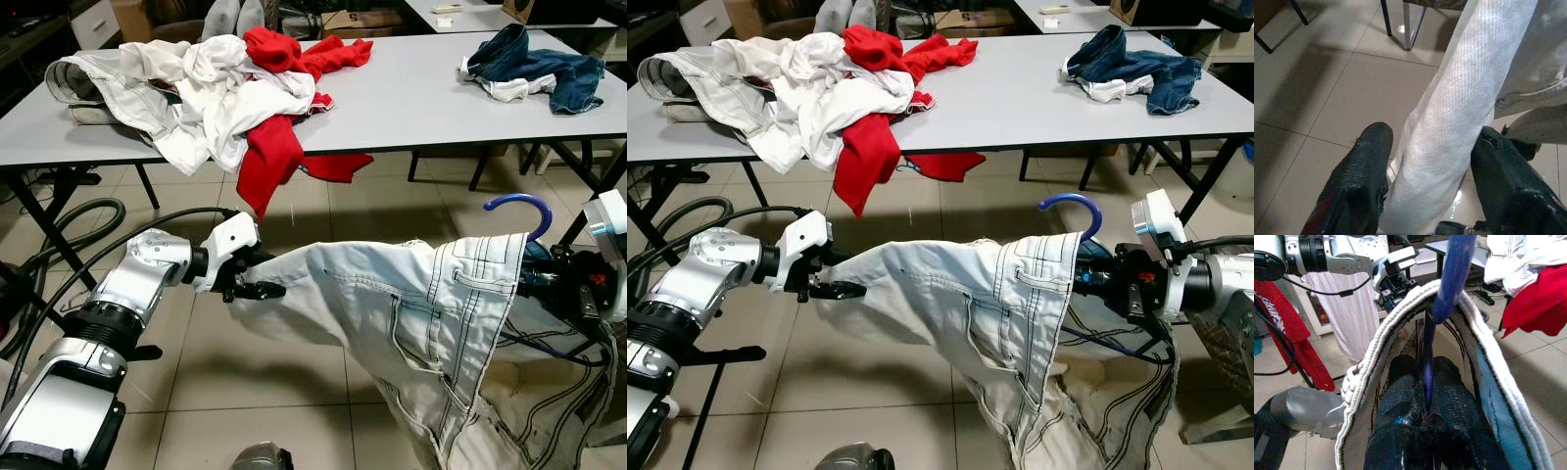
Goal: Hang hanger
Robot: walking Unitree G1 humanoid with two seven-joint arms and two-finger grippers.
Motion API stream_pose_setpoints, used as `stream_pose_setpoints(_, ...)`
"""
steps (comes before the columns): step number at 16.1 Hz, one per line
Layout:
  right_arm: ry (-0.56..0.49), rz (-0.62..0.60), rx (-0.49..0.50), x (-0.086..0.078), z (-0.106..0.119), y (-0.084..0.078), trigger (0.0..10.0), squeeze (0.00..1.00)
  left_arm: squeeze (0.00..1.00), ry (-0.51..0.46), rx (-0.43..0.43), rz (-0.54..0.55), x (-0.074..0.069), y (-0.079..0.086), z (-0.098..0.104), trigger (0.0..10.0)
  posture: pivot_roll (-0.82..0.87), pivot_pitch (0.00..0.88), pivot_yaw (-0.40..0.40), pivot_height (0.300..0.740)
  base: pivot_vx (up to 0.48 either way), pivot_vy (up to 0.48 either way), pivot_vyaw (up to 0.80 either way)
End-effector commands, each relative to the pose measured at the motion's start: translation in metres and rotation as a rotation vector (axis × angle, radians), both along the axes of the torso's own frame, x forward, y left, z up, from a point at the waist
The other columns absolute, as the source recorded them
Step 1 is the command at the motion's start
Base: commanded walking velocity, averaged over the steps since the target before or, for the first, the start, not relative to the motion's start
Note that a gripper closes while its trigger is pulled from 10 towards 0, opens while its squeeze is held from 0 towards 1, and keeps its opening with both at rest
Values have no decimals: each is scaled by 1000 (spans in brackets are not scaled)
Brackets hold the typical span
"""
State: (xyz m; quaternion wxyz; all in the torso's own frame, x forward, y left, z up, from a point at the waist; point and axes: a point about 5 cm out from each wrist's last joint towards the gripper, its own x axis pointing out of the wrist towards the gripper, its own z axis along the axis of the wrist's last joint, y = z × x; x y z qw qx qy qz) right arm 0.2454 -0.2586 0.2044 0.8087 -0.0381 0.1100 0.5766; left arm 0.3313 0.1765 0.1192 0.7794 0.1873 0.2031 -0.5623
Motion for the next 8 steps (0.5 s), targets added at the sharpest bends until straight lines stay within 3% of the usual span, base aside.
stream_pose_setpoints(1,-70,22,19,0,19,-1,10000,0,0,-15,-17,25,3,2,3,0,-30,0,59,740,0,0,0)
stream_pose_setpoints(8,-67,25,27,1,19,1,10000,0,0,-1,-16,75,4,10,-5,0,-32,0,65,740,0,0,0)
